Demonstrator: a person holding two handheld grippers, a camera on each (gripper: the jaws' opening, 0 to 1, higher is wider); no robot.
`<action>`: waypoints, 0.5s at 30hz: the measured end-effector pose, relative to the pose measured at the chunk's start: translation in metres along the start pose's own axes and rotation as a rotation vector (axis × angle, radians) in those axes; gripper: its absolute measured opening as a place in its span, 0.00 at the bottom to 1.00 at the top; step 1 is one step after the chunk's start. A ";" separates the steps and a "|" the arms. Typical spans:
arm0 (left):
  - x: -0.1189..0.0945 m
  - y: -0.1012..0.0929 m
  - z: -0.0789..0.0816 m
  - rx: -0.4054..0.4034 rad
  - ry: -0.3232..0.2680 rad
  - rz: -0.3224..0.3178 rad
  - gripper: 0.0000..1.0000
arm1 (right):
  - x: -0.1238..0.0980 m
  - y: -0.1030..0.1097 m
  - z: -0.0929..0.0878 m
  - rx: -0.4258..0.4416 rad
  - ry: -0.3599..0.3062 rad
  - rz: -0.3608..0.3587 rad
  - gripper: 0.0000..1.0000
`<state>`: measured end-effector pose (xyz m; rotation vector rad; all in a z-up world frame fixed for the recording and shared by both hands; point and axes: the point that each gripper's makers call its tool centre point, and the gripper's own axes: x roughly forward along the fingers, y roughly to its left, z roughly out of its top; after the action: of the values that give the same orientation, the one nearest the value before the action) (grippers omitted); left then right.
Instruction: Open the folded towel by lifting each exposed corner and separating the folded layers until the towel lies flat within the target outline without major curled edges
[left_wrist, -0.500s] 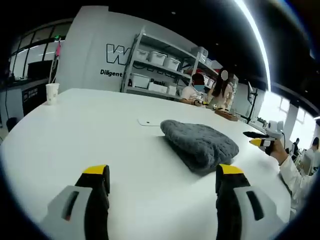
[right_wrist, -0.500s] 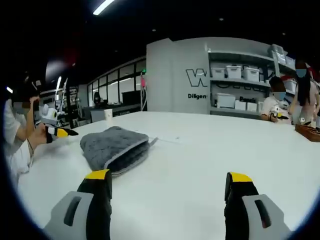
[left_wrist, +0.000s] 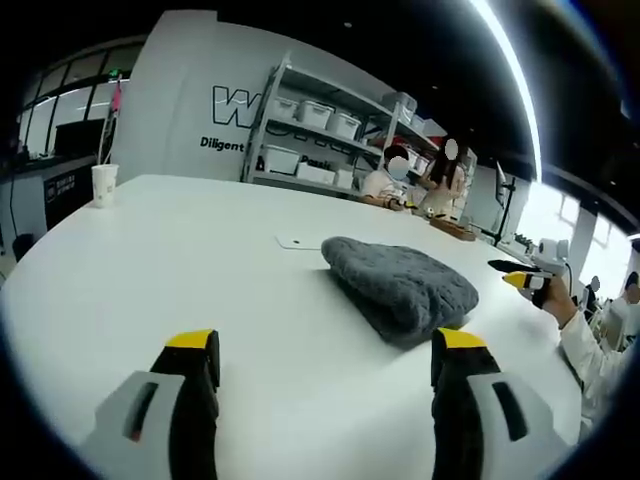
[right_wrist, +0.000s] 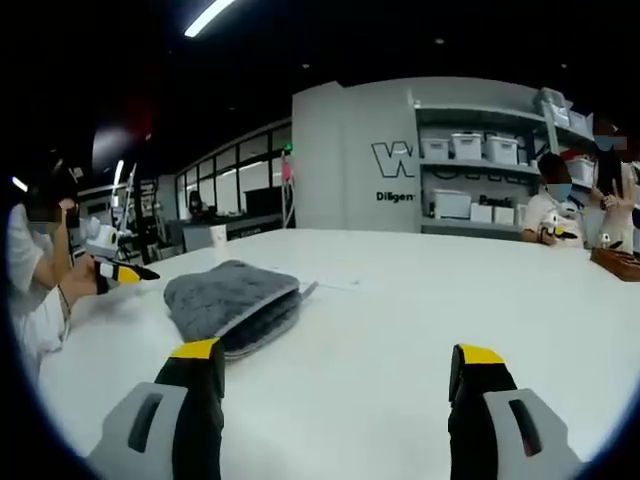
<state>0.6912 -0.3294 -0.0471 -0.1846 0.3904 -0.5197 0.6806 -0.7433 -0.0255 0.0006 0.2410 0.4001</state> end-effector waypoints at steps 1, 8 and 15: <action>0.000 0.001 0.000 -0.001 0.000 0.002 0.85 | 0.000 0.000 0.000 0.000 0.001 0.000 0.93; -0.001 -0.001 0.003 -0.001 -0.008 0.002 0.86 | -0.002 0.002 0.002 -0.012 -0.005 0.008 0.99; 0.000 0.002 -0.001 -0.007 0.006 0.013 0.89 | 0.000 0.008 0.002 -0.044 0.005 0.034 1.00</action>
<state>0.6919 -0.3282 -0.0486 -0.1877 0.3990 -0.5065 0.6775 -0.7358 -0.0230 -0.0394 0.2369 0.4392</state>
